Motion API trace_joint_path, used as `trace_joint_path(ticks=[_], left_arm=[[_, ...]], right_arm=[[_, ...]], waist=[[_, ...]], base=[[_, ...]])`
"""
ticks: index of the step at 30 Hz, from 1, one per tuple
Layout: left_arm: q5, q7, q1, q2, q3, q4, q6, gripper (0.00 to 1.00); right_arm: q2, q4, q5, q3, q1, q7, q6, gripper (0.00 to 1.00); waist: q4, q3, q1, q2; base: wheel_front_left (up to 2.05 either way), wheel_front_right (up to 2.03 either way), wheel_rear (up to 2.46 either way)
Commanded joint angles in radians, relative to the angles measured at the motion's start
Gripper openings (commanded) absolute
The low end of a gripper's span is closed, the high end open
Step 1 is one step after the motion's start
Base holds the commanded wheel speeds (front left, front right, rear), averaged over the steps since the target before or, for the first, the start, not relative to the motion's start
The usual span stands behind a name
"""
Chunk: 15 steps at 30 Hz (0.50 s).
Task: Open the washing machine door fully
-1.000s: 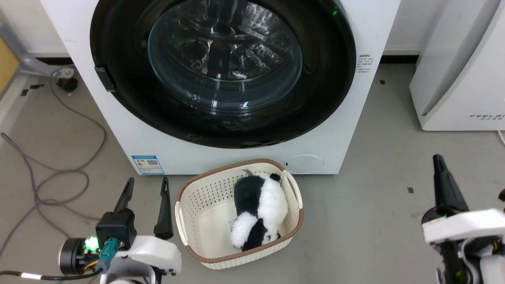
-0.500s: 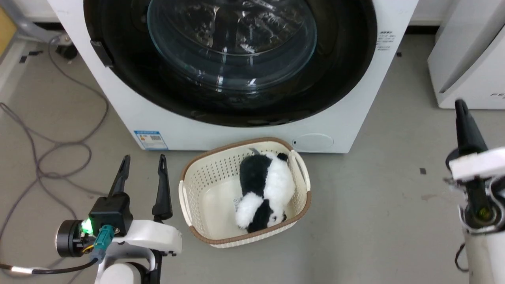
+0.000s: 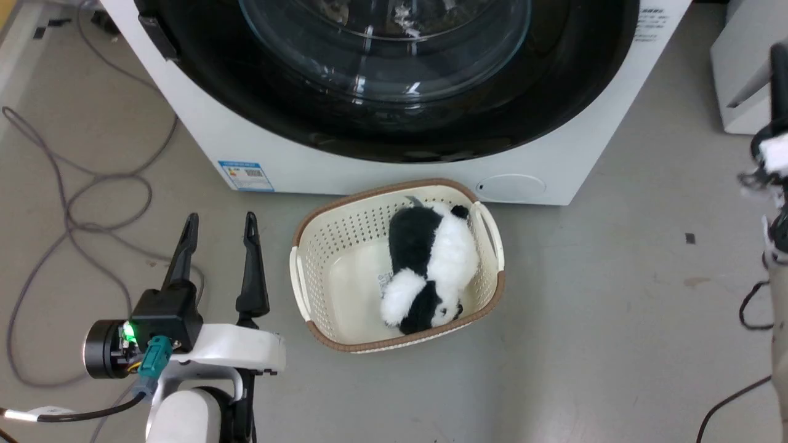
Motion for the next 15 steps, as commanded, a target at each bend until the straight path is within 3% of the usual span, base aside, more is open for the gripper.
trace_joint_path(ticks=[1,15], left_arm=[[-0.008,-0.012,-0.020,0.001,-0.005,-0.006,0.009,1.00],[-0.032,-0.041,-0.063,0.001,-0.021,-0.010,0.023,1.00]], right_arm=[[-0.014,0.025,0.032,0.000,-0.050,-0.008,0.000,0.00],[-0.045,0.169,0.125,0.070,-0.272,0.003,0.000,0.00]], waist=[[0.010,0.016,-0.0001,0.0000],[0.048,0.084,-0.0001,0.0000]], base=[[0.00,0.00,0.00],[0.00,0.00,0.00]])
